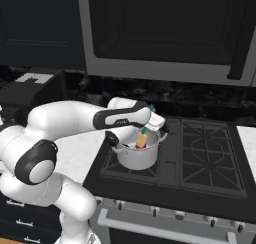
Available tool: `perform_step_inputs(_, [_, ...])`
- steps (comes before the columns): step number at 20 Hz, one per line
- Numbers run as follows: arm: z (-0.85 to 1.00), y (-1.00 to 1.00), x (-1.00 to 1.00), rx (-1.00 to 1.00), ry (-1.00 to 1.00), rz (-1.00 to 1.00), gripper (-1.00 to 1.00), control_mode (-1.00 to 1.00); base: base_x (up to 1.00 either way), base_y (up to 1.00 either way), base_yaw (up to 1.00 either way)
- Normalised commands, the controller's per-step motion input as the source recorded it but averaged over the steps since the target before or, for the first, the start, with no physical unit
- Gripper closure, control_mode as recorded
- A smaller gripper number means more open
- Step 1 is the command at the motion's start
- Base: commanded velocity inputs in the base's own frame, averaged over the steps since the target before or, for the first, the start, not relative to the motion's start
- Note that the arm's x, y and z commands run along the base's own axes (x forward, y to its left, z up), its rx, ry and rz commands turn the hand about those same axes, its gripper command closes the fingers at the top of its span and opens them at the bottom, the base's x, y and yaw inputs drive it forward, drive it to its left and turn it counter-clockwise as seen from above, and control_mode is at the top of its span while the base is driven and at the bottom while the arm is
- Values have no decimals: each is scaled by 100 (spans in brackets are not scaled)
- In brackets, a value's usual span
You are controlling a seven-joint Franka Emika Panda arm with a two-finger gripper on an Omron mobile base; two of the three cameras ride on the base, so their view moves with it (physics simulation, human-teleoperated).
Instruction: Put the avocado and tomato in the pot. Retrieve the spatula and lightly stir the vegetables in the pot.
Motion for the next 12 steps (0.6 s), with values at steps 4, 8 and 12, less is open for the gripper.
perform_step_inputs(4, [-13,0,-24,0,16,0,100,-100,0,0,0])
perform_step_inputs(8, [0,0,-34,0,14,0,100,-100,0,0,0])
perform_step_inputs(12, [0,0,-28,0,22,0,100,-100,0,0,0])
